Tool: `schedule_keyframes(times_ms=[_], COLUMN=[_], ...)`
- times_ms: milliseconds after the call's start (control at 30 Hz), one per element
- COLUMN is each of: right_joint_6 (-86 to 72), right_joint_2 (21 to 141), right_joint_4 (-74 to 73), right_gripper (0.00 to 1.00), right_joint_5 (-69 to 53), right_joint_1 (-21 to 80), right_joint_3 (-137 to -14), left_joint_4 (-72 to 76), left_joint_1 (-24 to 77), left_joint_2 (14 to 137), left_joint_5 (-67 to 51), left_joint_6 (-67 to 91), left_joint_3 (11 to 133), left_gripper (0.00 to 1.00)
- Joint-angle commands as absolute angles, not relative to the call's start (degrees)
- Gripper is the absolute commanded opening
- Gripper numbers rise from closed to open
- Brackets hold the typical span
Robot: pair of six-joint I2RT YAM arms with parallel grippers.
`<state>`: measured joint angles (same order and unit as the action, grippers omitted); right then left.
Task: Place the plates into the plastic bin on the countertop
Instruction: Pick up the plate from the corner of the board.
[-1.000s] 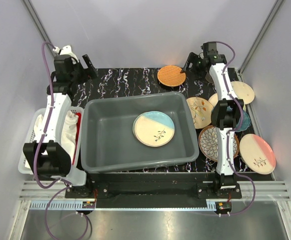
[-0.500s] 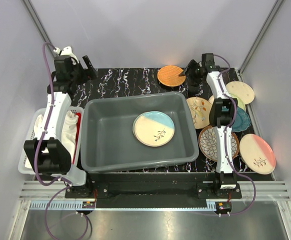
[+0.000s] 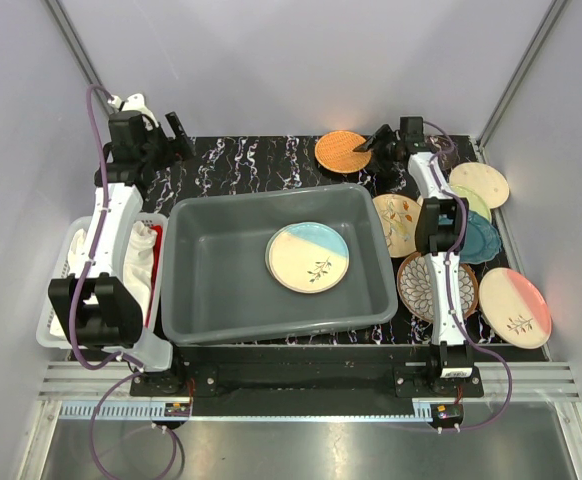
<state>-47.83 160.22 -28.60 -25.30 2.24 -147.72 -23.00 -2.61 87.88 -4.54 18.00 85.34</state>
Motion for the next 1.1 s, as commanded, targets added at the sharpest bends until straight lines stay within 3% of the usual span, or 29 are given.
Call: schedule_keyframes(times_ms=[0, 167, 200, 533, 1067], right_joint_6=[-52.47, -53.26, -53.52, -54.05, -47.55], right_joint_2=[163.12, 163.39, 163.39, 159.88, 145.91], right_joint_4=[-24.70, -24.00, -23.73, -20.13, -16.26], right_gripper=[0.69, 0.52, 0.44, 0.01, 0.00], right_joint_5=[-25.84, -25.93, -26.01, -24.96, -19.08], right_joint_1=[2.46, 2.46, 2.46, 2.55, 2.20], right_joint_3=[-147.83, -147.66, -147.66, -146.25, -144.66], left_joint_4=[-20.92, -20.92, -20.83, -20.48, -17.14], left_joint_1=[-2.90, -2.99, -2.99, -3.08, -3.43], left_joint_2=[87.19, 87.01, 86.92, 85.96, 79.90], left_joint_5=[-6.15, -6.50, -6.59, -6.50, -6.50], left_joint_6=[16.44, 16.26, 16.09, 15.64, 16.08], left_joint_3=[85.17, 85.34, 85.34, 85.34, 79.72], left_gripper=[0.99, 0.99, 0.99, 0.99, 0.99])
